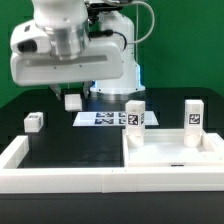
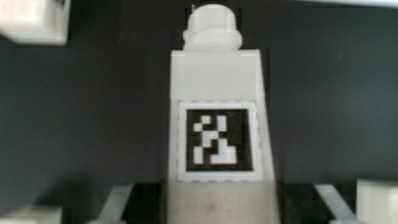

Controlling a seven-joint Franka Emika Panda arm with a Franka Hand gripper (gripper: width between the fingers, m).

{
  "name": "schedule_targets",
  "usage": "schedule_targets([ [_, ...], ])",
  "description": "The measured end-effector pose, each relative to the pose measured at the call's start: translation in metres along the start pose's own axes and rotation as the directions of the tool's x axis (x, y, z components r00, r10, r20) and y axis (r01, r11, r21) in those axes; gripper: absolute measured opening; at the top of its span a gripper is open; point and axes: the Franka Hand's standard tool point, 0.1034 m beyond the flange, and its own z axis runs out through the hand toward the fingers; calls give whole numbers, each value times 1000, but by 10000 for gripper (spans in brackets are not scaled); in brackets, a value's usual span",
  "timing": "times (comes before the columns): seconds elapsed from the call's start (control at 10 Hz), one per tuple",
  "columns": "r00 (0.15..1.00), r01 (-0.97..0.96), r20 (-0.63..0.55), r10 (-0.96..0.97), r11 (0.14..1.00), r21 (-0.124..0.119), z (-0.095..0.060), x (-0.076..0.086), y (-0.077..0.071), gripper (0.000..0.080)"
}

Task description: Assemble square table

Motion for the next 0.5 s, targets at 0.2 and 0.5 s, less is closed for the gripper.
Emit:
schedule_targets([
  [0.2,995,2,-100,-4,1000,-22,2,-2,3,290],
  [0.5,985,7,-174,-14,999,-41,-2,11,2,290],
])
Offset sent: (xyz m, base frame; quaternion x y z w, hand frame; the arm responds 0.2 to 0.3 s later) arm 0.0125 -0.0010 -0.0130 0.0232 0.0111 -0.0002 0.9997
